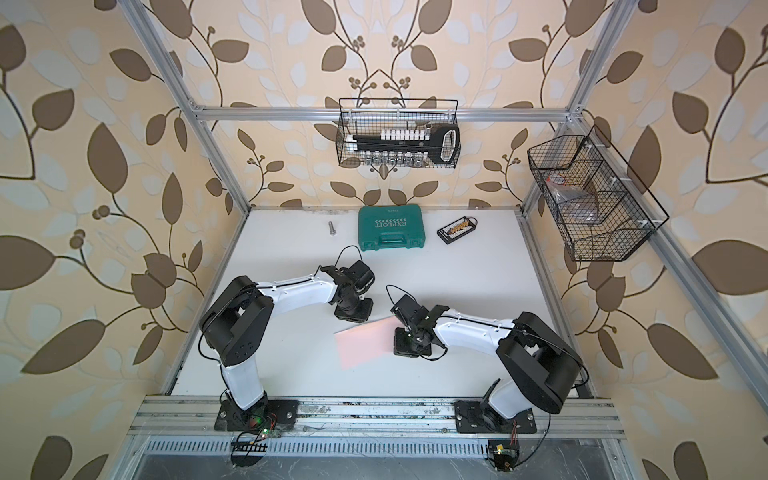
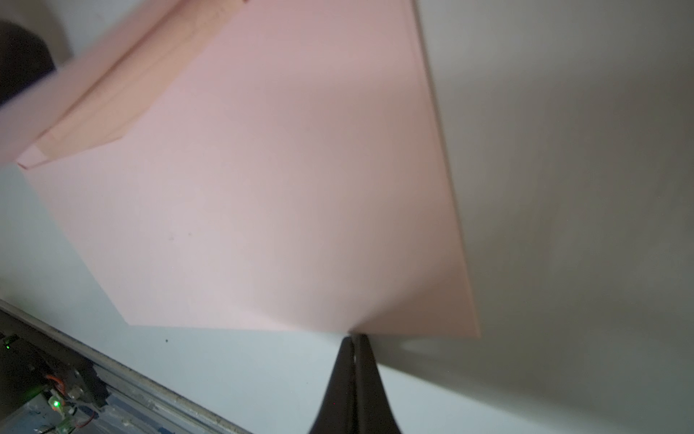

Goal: Fold the letter paper in half and place it into the envelope
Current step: Move the envelope to the center of the board.

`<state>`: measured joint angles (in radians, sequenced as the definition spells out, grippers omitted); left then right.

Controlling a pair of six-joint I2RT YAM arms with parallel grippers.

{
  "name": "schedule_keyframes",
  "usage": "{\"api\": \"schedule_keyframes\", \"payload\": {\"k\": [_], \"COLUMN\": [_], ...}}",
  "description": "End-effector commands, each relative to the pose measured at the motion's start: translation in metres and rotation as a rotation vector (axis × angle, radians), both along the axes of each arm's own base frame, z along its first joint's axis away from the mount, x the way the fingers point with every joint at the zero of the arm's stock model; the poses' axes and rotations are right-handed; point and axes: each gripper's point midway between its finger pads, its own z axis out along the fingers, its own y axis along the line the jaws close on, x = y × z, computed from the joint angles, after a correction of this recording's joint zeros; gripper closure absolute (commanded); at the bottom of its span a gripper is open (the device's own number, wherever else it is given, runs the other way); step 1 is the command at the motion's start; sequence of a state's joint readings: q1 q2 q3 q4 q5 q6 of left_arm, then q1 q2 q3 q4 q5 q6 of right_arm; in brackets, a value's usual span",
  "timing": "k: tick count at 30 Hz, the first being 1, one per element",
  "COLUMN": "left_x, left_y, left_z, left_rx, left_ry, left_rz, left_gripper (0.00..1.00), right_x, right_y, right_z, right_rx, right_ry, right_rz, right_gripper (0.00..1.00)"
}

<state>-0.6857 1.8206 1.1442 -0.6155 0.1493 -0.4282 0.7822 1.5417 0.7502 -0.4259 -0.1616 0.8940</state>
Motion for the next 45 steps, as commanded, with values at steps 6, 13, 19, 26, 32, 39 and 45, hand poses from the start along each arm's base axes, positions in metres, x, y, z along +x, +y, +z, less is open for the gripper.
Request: {"api": "schedule_keyframes", "payload": {"k": [6, 13, 19, 26, 32, 39, 45], "left_x": [-0.015, -0.021, -0.025, -0.037, -0.043, -0.045, -0.048], "left_y": [0.015, 0.014, 0.019, 0.021, 0.013, 0.004, -0.001], "left_z": [0.026, 0.030, 0.033, 0.043, 0.043, 0.023, 0.005], "left_rx": [-0.046, -0.079, -0.074, -0.115, -0.133, -0.114, -0.103], "left_ry": [-0.031, -0.029, -0.035, -0.037, -0.032, 0.004, 0.033], "left_rz": [0.050, 0.077, 0.070, 0.078, 0.061, 0.035, 0.028], "left_gripper": [0.95, 0.95, 0.95, 0.95, 0.95, 0.95, 0.95], "right_x": [0.051, 0.097, 0.101, 0.060, 0.024, 0.022, 0.031], "right_y": [-0.014, 0.009, 0.019, 0.012, 0.029, 0.041, 0.035], "right_z": [-0.001, 0.007, 0.019, 0.036, 0.016, -0.007, -0.012], "right_rx": [-0.082, -0.031, 0.017, 0.027, 0.057, 0.039, -0.013], "right_ry": [-0.028, -0.052, -0.066, -0.090, -0.031, 0.019, 0.027], "right_rz": [-0.053, -0.018, 0.005, 0.047, 0.053, 0.014, -0.002], "right_gripper": [1.00, 1.00, 1.00, 1.00, 1.00, 1.00, 1.00]}}
